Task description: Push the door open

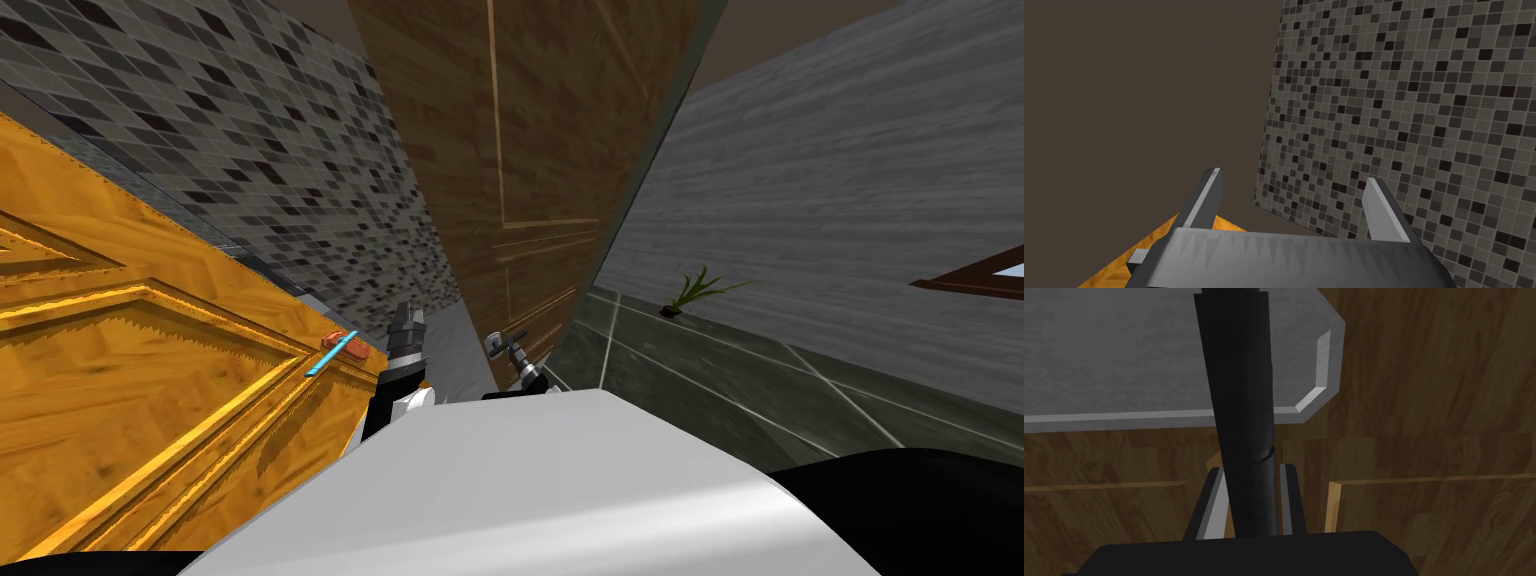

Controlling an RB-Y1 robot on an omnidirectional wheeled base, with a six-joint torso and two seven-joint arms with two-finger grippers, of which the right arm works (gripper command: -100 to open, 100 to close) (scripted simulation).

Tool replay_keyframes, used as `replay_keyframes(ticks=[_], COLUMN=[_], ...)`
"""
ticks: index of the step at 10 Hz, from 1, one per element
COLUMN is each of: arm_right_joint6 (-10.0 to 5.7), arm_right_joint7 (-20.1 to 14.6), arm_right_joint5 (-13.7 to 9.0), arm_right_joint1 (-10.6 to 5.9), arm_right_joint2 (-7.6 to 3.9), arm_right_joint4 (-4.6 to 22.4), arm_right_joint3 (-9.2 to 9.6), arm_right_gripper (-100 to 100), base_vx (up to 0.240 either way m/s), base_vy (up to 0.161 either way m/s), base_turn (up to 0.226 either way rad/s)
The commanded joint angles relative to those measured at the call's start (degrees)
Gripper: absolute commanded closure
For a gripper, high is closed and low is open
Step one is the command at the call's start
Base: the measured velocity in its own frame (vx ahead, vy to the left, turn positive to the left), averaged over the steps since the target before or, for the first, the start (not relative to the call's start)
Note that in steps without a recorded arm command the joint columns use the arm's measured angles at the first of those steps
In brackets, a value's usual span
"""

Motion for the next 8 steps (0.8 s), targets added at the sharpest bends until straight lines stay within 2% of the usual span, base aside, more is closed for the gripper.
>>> replay_keyframes(ticks=[1,2,3,8], arm_right_joint6=[-0.07,-0.07,0.06,0.28], arm_right_joint7=[0.02,0.02,0.16,0.66], arm_right_joint5=[0.00,0.00,-0.28,-1.12], arm_right_joint1=[0.09,0.09,-0.19,-0.79], arm_right_joint2=[-0.07,-0.07,-0.23,-0.51], arm_right_joint4=[-0.04,-0.04,0.11,0.48], arm_right_joint3=[-0.02,-0.02,-0.79,-3.25], arm_right_gripper=[100,100,100,100], base_vx=[-0.006,0.000,0.073,0.133], base_vy=[-0.003,0.000,0.061,0.150], base_turn=[0.001,0.000,-0.042,-0.073])
